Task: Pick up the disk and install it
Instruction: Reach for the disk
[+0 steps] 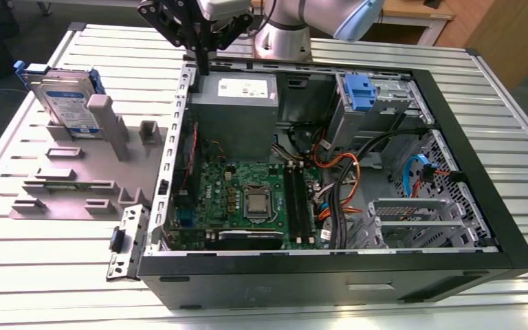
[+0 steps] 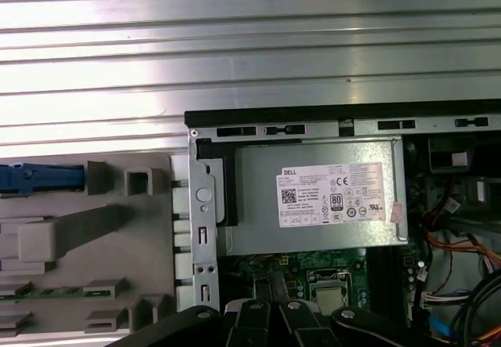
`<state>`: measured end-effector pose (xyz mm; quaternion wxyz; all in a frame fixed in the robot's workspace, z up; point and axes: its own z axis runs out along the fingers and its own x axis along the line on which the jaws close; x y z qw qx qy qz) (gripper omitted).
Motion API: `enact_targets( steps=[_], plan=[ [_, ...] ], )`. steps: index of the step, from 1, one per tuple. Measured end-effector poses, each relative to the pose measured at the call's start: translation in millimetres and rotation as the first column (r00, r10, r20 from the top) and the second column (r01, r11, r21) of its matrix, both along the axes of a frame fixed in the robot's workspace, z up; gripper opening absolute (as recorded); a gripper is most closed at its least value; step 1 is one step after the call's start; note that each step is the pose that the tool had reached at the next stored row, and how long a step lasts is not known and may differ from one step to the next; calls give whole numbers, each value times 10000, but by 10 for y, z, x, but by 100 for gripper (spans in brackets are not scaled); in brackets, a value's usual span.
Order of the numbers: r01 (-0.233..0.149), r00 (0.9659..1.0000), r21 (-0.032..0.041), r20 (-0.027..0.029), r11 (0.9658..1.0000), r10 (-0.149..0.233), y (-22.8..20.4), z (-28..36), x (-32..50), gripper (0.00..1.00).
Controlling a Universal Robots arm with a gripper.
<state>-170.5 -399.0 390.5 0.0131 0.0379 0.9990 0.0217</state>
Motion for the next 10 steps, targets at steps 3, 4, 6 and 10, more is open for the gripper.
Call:
enact_targets(
  steps=[3,4,6,10],
  plan=[
    [0,10000,0,0,10000,0,0,0,-15,11],
    [0,10000,0,0,10000,0,0,0,-20,11],
    [0,10000,0,-1,10000,0,0,0,-30,11],
    [0,10000,-1,0,10000,0,0,0,-50,11]
  ],
)
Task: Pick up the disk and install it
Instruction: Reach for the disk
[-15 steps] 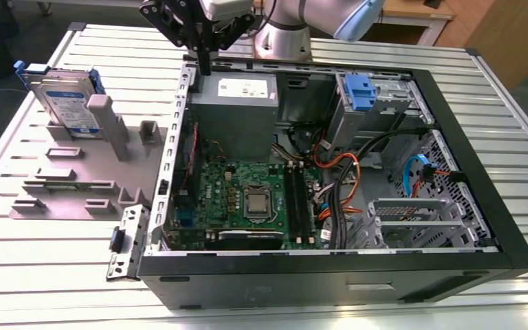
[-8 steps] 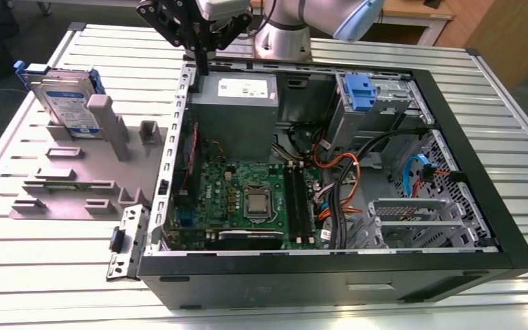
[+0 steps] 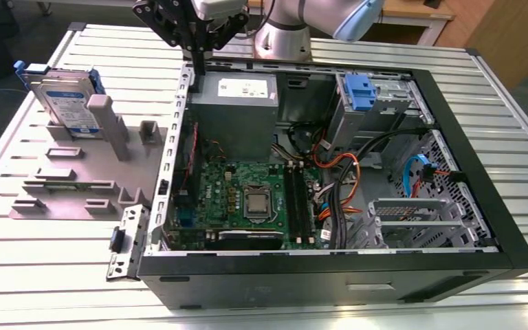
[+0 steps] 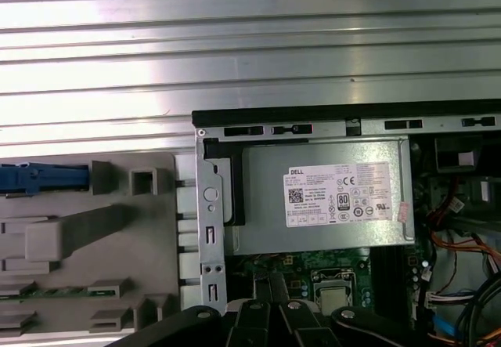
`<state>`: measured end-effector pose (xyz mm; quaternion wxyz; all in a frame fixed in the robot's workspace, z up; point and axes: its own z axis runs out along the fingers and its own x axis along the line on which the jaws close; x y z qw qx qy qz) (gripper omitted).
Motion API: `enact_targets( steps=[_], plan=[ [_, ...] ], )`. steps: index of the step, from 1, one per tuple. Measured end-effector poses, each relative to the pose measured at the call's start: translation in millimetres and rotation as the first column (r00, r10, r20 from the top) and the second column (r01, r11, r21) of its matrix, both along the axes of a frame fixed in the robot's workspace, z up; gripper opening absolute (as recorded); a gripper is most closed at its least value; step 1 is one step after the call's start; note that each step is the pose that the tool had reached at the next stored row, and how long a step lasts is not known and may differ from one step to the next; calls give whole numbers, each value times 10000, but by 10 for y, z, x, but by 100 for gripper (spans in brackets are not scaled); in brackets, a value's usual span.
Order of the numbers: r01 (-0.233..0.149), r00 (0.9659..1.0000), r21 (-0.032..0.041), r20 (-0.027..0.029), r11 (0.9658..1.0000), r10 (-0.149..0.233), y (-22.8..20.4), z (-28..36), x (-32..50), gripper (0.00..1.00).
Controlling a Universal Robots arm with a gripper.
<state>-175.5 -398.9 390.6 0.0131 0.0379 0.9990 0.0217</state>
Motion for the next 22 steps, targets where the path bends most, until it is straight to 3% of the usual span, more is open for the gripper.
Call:
enact_targets(
  steps=[22],
  plan=[
    [0,10000,1,0,10000,0,0,0,-87,11]
  ],
)
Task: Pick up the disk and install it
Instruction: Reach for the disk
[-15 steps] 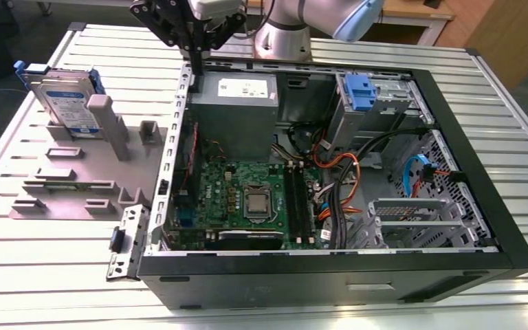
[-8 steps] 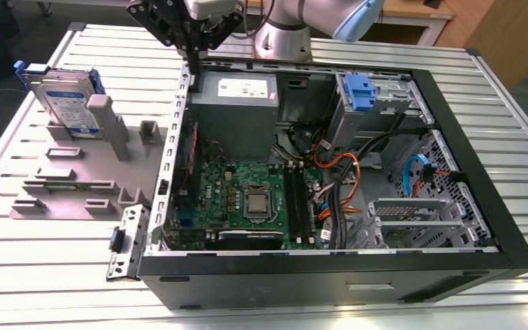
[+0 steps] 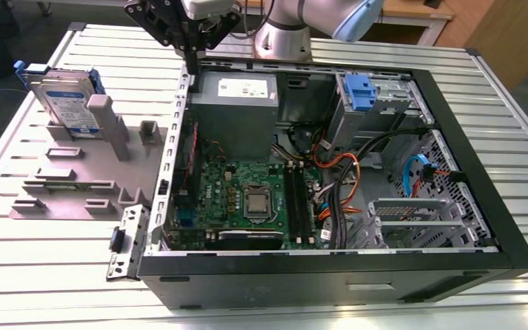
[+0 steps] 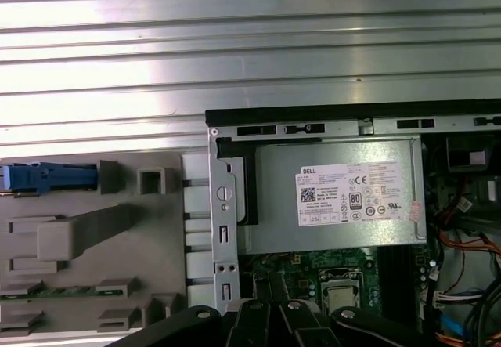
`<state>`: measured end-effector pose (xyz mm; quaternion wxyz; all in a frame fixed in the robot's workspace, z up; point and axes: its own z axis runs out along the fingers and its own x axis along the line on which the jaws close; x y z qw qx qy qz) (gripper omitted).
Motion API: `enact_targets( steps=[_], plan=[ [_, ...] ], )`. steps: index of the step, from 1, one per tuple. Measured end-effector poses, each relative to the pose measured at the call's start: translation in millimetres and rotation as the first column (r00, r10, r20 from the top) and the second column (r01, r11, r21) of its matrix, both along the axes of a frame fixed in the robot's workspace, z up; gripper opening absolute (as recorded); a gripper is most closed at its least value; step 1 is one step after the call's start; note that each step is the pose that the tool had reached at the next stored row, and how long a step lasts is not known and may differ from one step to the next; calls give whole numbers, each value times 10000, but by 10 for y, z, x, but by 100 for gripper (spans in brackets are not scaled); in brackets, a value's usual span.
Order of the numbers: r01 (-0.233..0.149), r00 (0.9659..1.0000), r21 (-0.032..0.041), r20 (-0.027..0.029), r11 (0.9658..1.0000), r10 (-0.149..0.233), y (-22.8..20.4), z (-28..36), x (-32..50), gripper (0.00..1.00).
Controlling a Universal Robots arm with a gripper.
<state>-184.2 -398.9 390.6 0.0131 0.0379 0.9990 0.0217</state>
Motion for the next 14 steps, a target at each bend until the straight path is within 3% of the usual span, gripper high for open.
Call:
enact_targets(
  steps=[11,14],
  plan=[
    [1,10000,0,0,10000,-1,0,0,-27,11],
    [0,10000,0,0,10000,0,0,0,-78,11]
  ],
)
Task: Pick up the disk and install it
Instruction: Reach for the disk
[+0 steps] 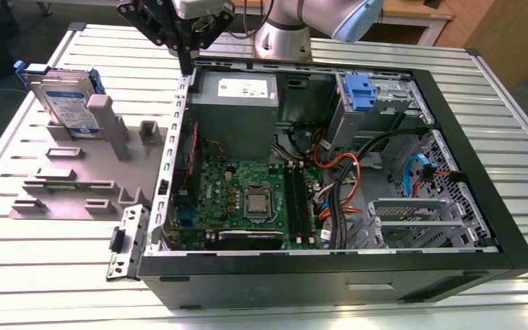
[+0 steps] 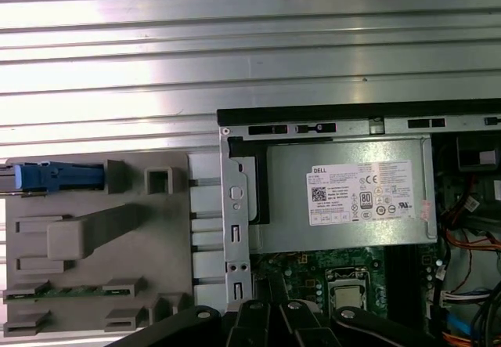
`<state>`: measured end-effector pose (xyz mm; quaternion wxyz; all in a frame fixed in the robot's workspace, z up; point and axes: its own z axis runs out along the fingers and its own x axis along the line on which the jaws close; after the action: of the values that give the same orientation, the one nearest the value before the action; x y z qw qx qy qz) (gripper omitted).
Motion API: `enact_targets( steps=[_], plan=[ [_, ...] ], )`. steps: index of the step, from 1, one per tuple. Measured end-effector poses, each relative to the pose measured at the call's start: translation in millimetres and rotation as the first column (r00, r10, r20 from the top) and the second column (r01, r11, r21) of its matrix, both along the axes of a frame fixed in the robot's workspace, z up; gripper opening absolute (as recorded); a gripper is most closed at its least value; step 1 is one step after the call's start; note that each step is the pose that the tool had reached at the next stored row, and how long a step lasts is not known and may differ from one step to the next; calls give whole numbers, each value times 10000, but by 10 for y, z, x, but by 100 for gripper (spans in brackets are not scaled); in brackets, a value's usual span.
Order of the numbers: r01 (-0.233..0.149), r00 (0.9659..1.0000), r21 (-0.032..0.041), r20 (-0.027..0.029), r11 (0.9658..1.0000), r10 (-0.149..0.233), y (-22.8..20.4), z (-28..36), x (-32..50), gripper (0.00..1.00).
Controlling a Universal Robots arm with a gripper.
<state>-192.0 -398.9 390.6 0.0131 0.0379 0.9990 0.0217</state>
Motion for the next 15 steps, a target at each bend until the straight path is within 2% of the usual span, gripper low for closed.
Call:
enact_targets(
  steps=[15],
  plan=[
    [0,10000,0,0,10000,0,0,0,-44,11]
  ],
)
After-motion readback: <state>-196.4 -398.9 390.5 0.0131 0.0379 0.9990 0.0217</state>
